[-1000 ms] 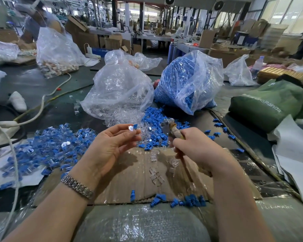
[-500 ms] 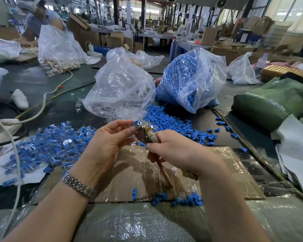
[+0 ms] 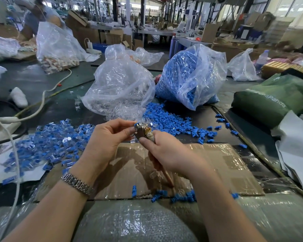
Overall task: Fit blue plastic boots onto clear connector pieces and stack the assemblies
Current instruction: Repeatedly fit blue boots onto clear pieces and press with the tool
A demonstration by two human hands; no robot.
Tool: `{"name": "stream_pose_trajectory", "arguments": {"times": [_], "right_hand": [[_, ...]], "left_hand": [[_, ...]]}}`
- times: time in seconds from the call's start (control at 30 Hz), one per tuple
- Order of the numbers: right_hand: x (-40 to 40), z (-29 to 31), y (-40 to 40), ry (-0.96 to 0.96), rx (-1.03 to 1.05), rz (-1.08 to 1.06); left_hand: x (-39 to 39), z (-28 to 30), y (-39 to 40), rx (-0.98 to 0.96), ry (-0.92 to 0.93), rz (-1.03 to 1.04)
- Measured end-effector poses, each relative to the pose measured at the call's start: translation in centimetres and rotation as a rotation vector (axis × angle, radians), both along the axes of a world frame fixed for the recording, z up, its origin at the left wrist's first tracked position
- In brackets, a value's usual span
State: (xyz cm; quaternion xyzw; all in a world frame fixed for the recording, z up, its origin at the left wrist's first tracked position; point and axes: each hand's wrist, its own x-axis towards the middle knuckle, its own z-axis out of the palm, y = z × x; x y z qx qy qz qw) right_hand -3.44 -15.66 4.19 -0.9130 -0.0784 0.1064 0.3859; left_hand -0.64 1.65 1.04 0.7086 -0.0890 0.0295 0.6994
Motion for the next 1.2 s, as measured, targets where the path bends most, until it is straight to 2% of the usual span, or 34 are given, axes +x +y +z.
{"name": "stream_pose_trajectory", "arguments": {"times": [0.13,0.23,0.33,0.4,0.47,0.53,0.67,0.8,0.97,1.1,1.13,1.2], "right_hand": [[-0.1,0.8,-1.4,0.132,0.121,0.028],[-0.1,1.4,-3.1,0.129,0.162,-0.031],[0.4,1.6,-4.6,-0.043,-0.030,-0.163],[1.1,1.1,-5.2,-0.108,-0.220,-0.247],[1.6,0.1,-5.5,-0.098,-0.380,-0.331],[1.9,-0.9,-5.6,-0.048,-0.482,-0.384],[2.2,-1.9,-5.9,0.016,-0.582,-0.424],[2.4,-2.3,-5.7,0.021,-0.589,-0.430],[2.4,-2.5,-5.7,0.010,-0.614,-0.438],[2.5,-2.8,-5.8,0.005,-0.621,-0.453],[2.6,-2.9,-5.8,0.003,-0.620,-0.457],[2.7,-3.0,-5.6,-0.026,-0.612,-0.479]], "left_hand": [[0.5,-0.3,0.3,0.032,-0.084,0.044],[1.1,-0.6,1.3,0.096,-0.157,0.215],[1.3,-0.7,2.4,0.430,-0.254,0.531],[1.4,-0.8,3.0,0.698,-0.235,0.694],[1.5,-0.9,3.5,0.938,-0.155,0.765],[1.5,-1.0,3.7,1.053,-0.066,0.752],[1.7,-1.6,3.0,1.119,-0.199,0.569],[2.0,-2.5,2.8,1.241,-0.160,0.371],[1.9,-2.5,3.3,1.318,-0.116,0.500],[1.6,-2.3,4.2,1.383,0.016,0.672],[1.7,-2.3,4.3,1.393,0.018,0.700],[1.8,-2.2,3.9,1.343,-0.099,0.693]]}}
